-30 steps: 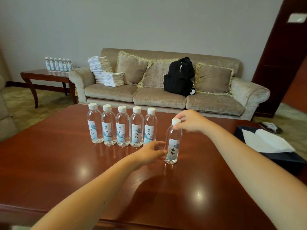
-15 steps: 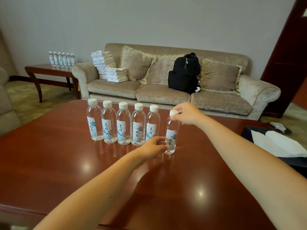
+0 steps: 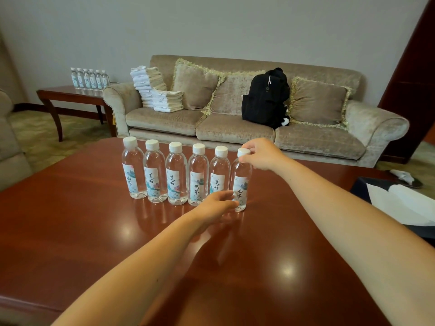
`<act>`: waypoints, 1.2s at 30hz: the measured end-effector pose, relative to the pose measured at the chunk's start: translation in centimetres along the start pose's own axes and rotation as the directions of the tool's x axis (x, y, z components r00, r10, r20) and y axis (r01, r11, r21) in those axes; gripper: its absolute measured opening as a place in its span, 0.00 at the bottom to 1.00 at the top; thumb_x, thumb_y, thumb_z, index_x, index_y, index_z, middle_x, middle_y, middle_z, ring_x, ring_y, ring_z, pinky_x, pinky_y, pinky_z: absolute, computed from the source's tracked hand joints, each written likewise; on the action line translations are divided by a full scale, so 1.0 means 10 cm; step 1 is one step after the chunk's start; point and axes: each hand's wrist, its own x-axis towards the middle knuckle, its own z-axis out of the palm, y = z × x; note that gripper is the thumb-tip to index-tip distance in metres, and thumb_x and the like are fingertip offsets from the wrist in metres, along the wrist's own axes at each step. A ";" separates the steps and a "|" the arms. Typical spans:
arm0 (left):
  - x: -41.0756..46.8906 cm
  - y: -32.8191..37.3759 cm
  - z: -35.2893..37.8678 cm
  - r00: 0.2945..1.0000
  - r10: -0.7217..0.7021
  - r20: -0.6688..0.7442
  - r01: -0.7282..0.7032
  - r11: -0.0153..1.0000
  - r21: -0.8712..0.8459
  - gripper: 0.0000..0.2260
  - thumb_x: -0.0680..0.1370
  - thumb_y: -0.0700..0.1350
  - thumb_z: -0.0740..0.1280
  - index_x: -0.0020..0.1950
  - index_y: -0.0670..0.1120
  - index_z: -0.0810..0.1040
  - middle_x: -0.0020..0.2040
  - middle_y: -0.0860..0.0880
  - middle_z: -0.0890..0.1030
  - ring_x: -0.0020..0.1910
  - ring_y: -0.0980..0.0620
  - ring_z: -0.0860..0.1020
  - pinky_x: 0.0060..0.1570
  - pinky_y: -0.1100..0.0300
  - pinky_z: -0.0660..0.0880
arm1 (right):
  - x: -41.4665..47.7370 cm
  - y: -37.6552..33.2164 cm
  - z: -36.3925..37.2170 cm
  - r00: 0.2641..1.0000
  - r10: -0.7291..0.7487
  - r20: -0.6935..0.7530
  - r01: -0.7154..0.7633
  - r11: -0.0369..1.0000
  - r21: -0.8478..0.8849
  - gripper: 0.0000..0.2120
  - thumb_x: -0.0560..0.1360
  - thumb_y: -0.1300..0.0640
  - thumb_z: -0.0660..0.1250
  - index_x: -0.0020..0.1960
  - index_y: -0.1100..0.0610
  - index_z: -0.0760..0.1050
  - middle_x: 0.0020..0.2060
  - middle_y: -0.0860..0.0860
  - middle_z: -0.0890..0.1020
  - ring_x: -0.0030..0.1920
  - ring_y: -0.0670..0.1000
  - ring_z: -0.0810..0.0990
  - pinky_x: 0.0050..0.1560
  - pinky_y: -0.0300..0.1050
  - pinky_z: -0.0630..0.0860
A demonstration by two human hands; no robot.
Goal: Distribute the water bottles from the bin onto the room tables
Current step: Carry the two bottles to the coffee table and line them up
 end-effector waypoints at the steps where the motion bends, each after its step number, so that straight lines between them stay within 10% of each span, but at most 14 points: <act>1: 0.00 0.00 0.00 1.000 0.001 0.004 -0.001 1.000 -0.001 0.24 0.80 0.40 0.66 0.75 0.45 0.65 0.70 0.50 0.72 0.58 0.53 0.78 0.54 0.57 0.78 | 0.01 0.00 0.00 1.000 0.003 -0.004 -0.003 1.000 0.009 0.09 0.75 0.56 0.71 0.54 0.55 0.82 0.47 0.55 0.86 0.34 0.51 0.77 0.37 0.46 0.72; 8: 0.00 -0.01 -0.02 1.000 0.014 0.003 -0.014 1.000 0.013 0.24 0.80 0.40 0.66 0.75 0.46 0.66 0.69 0.50 0.73 0.58 0.53 0.78 0.61 0.52 0.77 | -0.04 0.07 0.01 0.999 0.016 -0.032 -0.011 0.989 0.146 0.14 0.73 0.56 0.74 0.59 0.53 0.81 0.56 0.52 0.84 0.53 0.52 0.83 0.54 0.56 0.82; 16: -0.11 -0.01 -0.12 0.985 0.173 0.009 -0.172 0.968 0.181 0.22 0.80 0.42 0.65 0.74 0.48 0.67 0.68 0.51 0.75 0.61 0.54 0.76 0.55 0.61 0.77 | -0.53 0.30 0.33 0.982 0.118 -0.145 -0.065 0.943 0.328 0.32 0.78 0.50 0.68 0.78 0.50 0.59 0.75 0.53 0.68 0.73 0.53 0.68 0.71 0.53 0.68; 25: -0.32 -0.45 -0.25 0.943 0.331 0.043 -0.305 0.801 0.516 0.25 0.79 0.47 0.68 0.74 0.53 0.66 0.68 0.53 0.73 0.65 0.56 0.74 0.65 0.58 0.72 | -1.33 0.69 0.95 0.994 0.108 -0.005 -0.108 0.980 -0.169 0.36 0.79 0.37 0.58 0.81 0.45 0.47 0.81 0.49 0.44 0.80 0.53 0.38 0.77 0.62 0.38; 36: -0.47 -0.55 -0.53 0.905 0.380 0.190 -0.373 0.496 0.784 0.28 0.79 0.58 0.64 0.77 0.61 0.58 0.73 0.57 0.68 0.67 0.56 0.70 0.61 0.57 0.72 | -1.33 0.72 1.14 0.993 0.106 0.044 -0.082 0.921 -0.380 0.38 0.76 0.29 0.51 0.80 0.41 0.43 0.81 0.50 0.39 0.79 0.57 0.31 0.74 0.66 0.32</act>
